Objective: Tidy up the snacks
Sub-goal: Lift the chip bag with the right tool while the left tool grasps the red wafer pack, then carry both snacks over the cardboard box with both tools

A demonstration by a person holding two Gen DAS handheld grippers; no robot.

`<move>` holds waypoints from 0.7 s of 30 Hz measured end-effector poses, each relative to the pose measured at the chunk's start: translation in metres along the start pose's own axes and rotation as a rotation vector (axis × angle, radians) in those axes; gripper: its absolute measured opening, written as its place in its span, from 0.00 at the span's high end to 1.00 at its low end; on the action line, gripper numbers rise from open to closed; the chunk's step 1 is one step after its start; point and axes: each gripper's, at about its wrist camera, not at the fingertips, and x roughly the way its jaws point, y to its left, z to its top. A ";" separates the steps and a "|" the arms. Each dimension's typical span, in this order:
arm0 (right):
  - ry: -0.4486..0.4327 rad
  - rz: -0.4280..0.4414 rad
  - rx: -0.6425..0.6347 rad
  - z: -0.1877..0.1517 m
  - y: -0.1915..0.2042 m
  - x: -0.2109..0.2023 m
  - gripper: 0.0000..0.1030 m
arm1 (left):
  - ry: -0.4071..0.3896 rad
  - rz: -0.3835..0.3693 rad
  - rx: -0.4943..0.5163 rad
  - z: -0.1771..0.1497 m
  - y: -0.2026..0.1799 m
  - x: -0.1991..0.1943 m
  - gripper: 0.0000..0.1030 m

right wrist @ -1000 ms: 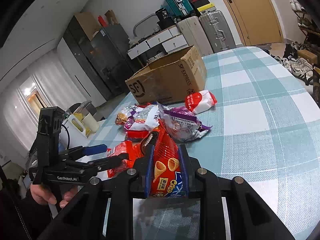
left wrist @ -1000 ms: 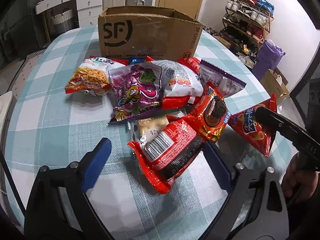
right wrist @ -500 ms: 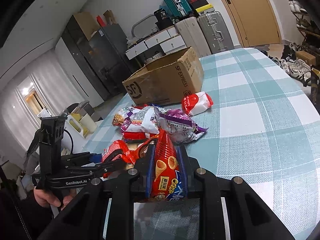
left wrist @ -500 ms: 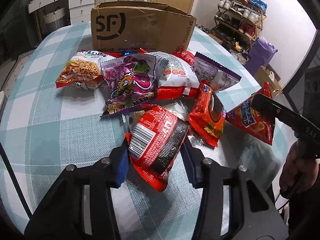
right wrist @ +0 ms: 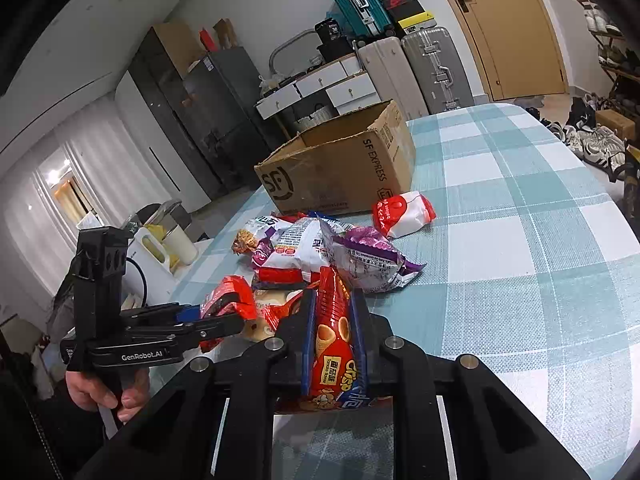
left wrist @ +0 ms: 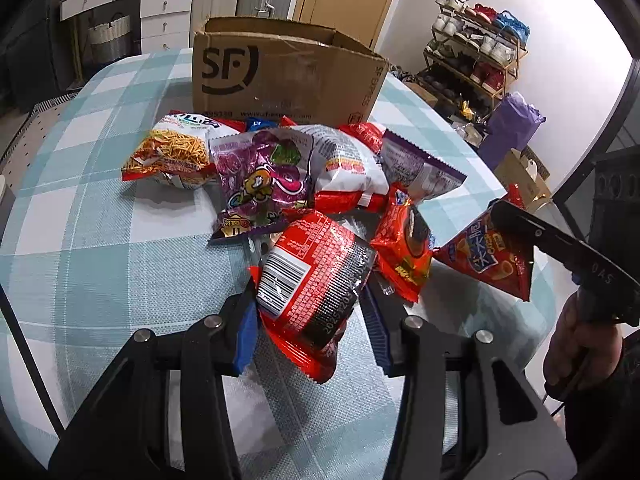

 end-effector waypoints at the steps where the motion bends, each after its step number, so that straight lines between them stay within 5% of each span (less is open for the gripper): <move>1: 0.001 0.000 0.002 0.000 0.000 0.000 0.85 | -0.003 -0.001 -0.002 0.001 0.000 -0.001 0.58; 21: -0.050 0.016 -0.029 0.022 0.011 -0.017 0.89 | -0.055 -0.037 -0.025 -0.004 0.014 -0.040 0.59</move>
